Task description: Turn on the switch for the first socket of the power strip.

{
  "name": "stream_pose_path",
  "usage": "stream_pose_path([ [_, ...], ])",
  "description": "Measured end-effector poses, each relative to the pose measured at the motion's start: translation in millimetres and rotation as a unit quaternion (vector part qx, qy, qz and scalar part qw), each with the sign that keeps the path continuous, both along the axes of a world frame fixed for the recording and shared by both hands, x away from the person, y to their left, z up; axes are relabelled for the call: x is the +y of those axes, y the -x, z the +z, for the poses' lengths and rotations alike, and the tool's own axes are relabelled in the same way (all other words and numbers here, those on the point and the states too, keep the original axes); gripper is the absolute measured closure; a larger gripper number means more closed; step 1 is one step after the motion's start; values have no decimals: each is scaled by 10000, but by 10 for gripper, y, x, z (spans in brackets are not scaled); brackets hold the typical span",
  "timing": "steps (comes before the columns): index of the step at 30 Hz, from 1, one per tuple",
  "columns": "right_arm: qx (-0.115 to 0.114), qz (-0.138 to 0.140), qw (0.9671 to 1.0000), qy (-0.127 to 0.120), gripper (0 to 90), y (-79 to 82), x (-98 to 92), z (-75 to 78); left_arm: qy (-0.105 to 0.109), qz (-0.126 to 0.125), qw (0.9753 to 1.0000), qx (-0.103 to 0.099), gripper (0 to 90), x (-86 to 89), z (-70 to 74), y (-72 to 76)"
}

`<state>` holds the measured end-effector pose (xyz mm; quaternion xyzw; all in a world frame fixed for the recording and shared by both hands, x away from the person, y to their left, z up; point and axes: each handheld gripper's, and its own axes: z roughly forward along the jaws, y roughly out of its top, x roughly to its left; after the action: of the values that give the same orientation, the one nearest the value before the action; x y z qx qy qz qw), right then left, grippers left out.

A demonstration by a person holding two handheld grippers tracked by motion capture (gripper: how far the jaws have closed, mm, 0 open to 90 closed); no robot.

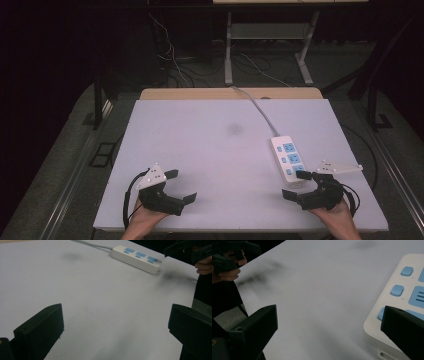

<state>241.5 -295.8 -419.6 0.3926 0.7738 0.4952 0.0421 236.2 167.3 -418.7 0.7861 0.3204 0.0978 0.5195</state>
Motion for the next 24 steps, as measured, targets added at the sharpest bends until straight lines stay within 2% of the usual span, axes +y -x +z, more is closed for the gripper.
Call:
stream_pose_path([
  [13,14,-17,10000,-14,4,5,-19,5,34,-18,10000,24,0,6,-5,-6],
  [24,51,-51,10000,68,4,0,-41,20,45,-143,9999,51,0,-5,-11,-20],
])
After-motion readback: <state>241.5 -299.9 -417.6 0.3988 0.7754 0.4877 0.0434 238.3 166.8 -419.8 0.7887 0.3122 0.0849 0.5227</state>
